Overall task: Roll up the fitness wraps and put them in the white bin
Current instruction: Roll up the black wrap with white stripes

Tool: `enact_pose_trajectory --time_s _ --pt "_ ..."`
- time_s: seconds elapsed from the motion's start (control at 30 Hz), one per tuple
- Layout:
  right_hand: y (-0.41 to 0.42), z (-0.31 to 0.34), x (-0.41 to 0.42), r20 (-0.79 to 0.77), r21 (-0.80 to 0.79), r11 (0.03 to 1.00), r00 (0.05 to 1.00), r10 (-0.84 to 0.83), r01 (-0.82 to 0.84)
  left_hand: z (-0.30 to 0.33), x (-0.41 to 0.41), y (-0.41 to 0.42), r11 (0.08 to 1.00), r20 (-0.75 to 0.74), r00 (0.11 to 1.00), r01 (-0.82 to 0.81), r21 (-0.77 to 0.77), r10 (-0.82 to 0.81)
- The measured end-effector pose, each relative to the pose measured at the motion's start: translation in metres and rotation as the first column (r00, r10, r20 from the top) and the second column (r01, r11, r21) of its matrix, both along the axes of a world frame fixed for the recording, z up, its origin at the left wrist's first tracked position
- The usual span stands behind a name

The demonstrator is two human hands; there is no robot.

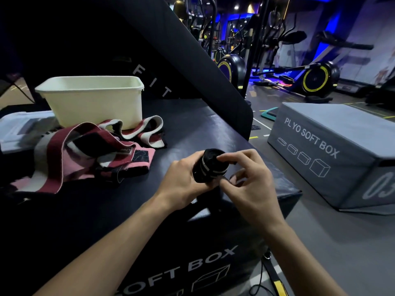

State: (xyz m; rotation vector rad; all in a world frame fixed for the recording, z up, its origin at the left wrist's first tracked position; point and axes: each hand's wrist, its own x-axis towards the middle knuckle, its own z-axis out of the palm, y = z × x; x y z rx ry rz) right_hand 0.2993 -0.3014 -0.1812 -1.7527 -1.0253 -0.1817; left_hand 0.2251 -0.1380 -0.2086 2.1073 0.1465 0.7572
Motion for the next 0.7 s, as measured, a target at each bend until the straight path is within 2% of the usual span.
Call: enact_pose_trajectory --time_s 0.07,0.17,0.23,0.3,0.37,0.53,0.63,0.7 --pt "0.003 0.001 0.0 -0.043 0.029 1.0 0.999 0.013 -0.012 0.0 0.0 -0.001 1.0 -0.008 1.0 -0.002 0.002 0.002" --pt "0.004 0.006 0.002 -0.243 0.113 0.991 0.966 0.092 -0.066 -0.001 0.0 0.0 0.997 -0.009 0.999 -0.052 0.063 0.053" --pt "0.001 0.012 0.003 -0.404 0.212 0.974 0.901 0.158 -0.076 -0.002 0.001 0.001 0.996 -0.022 0.998 -0.06 0.06 0.062" --pt "0.0 0.016 0.003 -0.561 0.3 0.952 0.796 0.228 -0.061 -0.003 0.002 0.002 0.997 -0.024 0.998 -0.061 0.048 0.062" --pt "0.0 0.018 0.002 -0.648 0.332 0.942 0.714 0.264 -0.046 -0.003 0.002 0.002 0.997 -0.023 0.998 -0.062 0.056 0.063" --pt "-0.003 0.017 0.002 -0.686 0.233 0.964 0.68 0.258 -0.13 -0.004 0.002 0.003 0.997 -0.034 0.998 -0.057 0.051 0.059" --pt "-0.011 0.016 0.002 -0.653 0.226 0.956 0.7 0.289 -0.185 -0.005 0.003 0.004 0.997 -0.041 0.998 -0.055 0.053 0.057" --pt "-0.017 0.015 0.003 -0.595 0.184 0.957 0.75 0.289 -0.223 -0.005 0.002 0.004 0.996 -0.033 0.997 -0.066 0.061 0.068"
